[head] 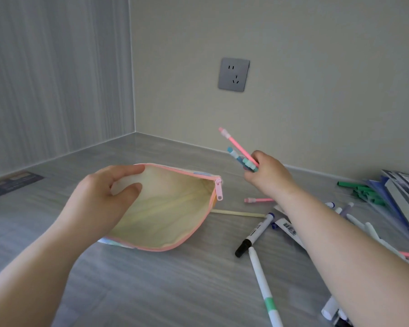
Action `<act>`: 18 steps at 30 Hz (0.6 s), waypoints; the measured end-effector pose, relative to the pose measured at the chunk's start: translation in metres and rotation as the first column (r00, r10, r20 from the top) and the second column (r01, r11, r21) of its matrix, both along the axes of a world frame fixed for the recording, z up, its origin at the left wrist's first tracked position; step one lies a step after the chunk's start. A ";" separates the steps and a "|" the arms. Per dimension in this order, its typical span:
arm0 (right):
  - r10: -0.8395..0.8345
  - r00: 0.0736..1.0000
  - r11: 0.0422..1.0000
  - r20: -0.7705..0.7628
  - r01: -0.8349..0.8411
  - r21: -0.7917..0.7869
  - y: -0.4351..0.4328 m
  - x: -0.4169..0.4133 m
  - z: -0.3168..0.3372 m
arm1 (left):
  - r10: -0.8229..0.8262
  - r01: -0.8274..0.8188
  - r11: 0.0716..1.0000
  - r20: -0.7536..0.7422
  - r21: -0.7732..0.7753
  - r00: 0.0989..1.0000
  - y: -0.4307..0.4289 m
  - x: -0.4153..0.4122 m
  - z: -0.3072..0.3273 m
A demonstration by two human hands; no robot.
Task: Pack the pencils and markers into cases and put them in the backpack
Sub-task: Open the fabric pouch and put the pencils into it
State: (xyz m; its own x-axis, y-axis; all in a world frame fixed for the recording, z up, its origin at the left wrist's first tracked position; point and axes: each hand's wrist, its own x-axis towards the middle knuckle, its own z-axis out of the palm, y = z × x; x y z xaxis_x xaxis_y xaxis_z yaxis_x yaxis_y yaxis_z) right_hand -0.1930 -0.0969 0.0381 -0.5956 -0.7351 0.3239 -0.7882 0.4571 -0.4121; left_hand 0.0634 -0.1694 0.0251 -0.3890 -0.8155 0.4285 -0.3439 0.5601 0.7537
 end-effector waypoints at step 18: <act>0.238 0.950 0.565 0.203 0.034 -0.825 0.117 0.064 0.063 | -0.260 0.240 0.949 0.077 0.204 0.963 0.059 -0.010 0.024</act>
